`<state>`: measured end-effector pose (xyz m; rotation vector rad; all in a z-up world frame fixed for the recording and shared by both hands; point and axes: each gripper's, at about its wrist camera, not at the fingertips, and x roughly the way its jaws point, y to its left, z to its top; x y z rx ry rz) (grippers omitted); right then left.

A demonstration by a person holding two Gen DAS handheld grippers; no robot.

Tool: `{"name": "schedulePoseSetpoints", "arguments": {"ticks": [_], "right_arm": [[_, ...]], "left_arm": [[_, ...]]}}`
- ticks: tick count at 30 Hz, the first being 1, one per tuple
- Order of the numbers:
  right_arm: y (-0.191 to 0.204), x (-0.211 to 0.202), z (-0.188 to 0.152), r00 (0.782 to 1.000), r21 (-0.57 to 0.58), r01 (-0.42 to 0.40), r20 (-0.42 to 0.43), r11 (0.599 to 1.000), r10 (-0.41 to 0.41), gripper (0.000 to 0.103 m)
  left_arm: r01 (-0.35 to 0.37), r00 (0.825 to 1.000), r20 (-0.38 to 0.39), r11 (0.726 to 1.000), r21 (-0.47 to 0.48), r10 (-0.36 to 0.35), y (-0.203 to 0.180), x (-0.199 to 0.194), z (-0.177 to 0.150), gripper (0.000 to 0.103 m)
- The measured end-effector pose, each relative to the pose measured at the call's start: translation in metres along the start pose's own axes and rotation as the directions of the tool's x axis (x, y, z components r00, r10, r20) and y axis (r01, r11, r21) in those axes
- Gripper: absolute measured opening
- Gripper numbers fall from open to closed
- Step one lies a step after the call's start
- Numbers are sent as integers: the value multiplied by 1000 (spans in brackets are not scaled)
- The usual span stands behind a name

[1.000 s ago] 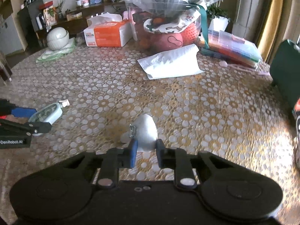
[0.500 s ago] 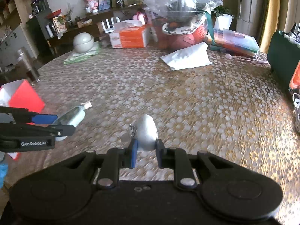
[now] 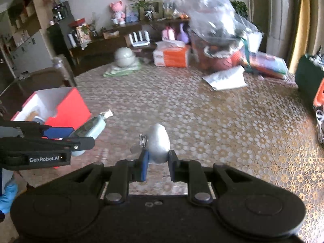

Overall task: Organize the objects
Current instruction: 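Carry the correction tape and white toy with both grippers into the shoebox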

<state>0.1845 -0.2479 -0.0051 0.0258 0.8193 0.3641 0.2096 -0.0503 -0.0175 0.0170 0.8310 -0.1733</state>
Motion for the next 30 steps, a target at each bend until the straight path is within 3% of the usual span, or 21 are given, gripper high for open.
{"name": "schedulePoseSetpoints", "arguments": {"ticks": [15, 30], "right_arm": [[118, 0, 19, 994, -126, -104, 33, 987, 109, 20], [222, 45, 44, 979, -239, -193, 9, 951, 201, 20]], "left_arm": [[-64, 997, 46, 997, -54, 66, 82, -77, -20, 51], [-220, 973, 45, 966, -138, 228, 195, -113, -35, 51]]}}
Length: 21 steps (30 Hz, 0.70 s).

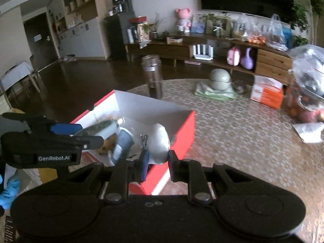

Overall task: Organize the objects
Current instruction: 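Carry the correction tape and white toy with both grippers into the shoebox, then lower and open the left gripper releasing the tape while the right releases the toy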

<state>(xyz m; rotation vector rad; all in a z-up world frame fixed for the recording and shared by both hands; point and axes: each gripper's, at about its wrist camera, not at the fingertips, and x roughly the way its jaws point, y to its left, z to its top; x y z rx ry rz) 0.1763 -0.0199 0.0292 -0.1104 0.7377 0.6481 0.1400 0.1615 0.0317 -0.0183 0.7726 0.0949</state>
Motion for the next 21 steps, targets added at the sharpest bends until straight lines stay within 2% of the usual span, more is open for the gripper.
{"name": "schedulePoseSetpoints", "arguments": {"ticks": [6, 12, 21], "right_arm": [[19, 38, 10, 999, -42, 1, -36, 999, -2, 20], [27, 87, 12, 994, -61, 6, -109, 998, -12, 20], [31, 123, 4, 985, -68, -3, -173, 998, -9, 21]], "left_arm": [[-58, 998, 8, 998, 1, 58, 36, 17, 7, 48], [-91, 995, -45, 996, -7, 91, 57, 60, 10, 48], [-80, 991, -112, 996, -41, 75, 68, 91, -6, 48]]}}
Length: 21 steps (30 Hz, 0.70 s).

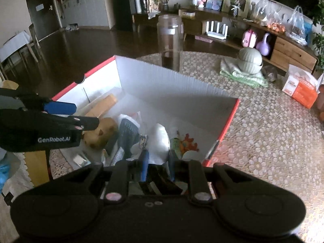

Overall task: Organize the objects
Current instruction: 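Lower and open the left gripper releasing the tape while the right releases the toy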

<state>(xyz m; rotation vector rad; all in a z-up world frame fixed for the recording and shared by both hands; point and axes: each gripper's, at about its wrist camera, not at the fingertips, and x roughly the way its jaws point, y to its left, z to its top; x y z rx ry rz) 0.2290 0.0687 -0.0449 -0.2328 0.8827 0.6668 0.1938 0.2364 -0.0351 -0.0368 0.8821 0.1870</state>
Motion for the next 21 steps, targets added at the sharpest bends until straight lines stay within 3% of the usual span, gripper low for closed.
{"name": "schedulePoseSetpoints", "arguments": {"ticks": [5, 14, 18, 21], "right_arm": [[3, 13, 0, 1000, -10, -19, -24, 1000, 19, 22], [5, 6, -5, 998, -19, -52, -24, 998, 52, 35], [7, -6, -6, 998, -33, -58, -5, 998, 57, 43], [8, -18, -7, 998, -36, -64, 17, 997, 65, 48]], "left_arm": [[3, 1000, -13, 1000, -1, -3, -3, 8, -3, 48], [-2, 1000, -7, 1000, -9, 2, -6, 7, -9, 49], [11, 1000, 9, 999, -30, -10, -5, 0, -11, 65], [19, 1000, 24, 999, -40, -18, -6, -8, -13, 66]]}}
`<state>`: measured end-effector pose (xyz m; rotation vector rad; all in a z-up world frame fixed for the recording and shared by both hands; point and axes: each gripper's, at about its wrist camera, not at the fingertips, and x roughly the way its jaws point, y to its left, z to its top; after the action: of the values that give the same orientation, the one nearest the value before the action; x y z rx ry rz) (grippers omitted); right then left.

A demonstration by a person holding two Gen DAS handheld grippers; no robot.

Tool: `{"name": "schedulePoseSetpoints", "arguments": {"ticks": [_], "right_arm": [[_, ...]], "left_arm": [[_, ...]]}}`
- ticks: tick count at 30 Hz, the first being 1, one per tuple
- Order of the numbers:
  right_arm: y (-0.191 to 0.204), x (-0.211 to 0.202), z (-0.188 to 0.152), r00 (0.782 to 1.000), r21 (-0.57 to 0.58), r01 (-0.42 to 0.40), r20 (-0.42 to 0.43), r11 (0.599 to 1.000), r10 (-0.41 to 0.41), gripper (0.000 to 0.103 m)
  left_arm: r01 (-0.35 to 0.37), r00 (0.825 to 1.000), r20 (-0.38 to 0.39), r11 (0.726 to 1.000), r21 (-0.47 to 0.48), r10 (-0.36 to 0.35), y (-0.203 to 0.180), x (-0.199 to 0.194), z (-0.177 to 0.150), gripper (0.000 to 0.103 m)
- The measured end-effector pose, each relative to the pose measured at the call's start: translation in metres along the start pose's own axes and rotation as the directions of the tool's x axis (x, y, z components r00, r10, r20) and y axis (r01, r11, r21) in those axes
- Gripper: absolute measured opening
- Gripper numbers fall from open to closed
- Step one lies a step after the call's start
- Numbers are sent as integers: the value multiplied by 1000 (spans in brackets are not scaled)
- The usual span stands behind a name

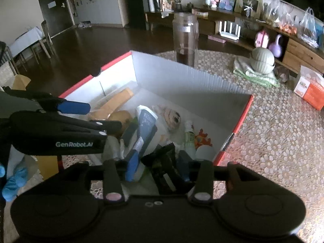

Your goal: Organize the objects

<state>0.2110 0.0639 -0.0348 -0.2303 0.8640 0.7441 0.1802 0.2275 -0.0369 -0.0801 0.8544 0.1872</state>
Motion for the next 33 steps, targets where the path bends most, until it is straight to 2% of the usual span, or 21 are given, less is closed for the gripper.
{"name": "schedulePoseSetpoints", "arguments": {"ticks": [2, 4, 15, 18, 26, 28, 29, 30, 31, 33], "right_arm": [[2, -8, -1, 1000, -3, -3, 15, 1000, 3, 50], [3, -16, -2, 999, -7, -6, 31, 1000, 6, 58], [12, -63, -10, 991, -26, -26, 128, 999, 29, 66], [13, -73, -13, 987, -29, -32, 154, 999, 36, 69], [8, -98, -24, 972, -21, -56, 228, 998, 59, 83], [6, -102, -26, 968, -13, -58, 242, 998, 59, 88], [4, -104, -27, 966, -10, -58, 250, 998, 59, 90], [1, -107, -29, 964, -6, -61, 258, 998, 61, 95], [-2, -109, -31, 962, 1, -66, 267, 998, 63, 99], [-8, -114, -35, 957, 15, -80, 280, 997, 73, 101]], "left_arm": [[5, 1000, 10, 1000, -3, -5, -1, -6, -1, 69], [10, 1000, 28, 1000, -5, -10, -2, -14, -2, 70], [33, 994, 104, 999, 9, -34, -11, -59, -9, 71], [30, 992, 123, 999, 13, -31, -13, -69, -12, 79], [28, 989, 143, 1000, 9, -29, -18, -87, -19, 85], [30, 988, 149, 1000, 6, -30, -19, -91, -21, 91], [29, 988, 152, 1000, 2, -29, -18, -92, -22, 99], [27, 987, 159, 1000, -1, -26, -18, -94, -22, 103], [25, 986, 165, 1000, 0, -24, -19, -96, -23, 103], [19, 985, 169, 1000, 3, -19, -20, -98, -24, 103]]}}
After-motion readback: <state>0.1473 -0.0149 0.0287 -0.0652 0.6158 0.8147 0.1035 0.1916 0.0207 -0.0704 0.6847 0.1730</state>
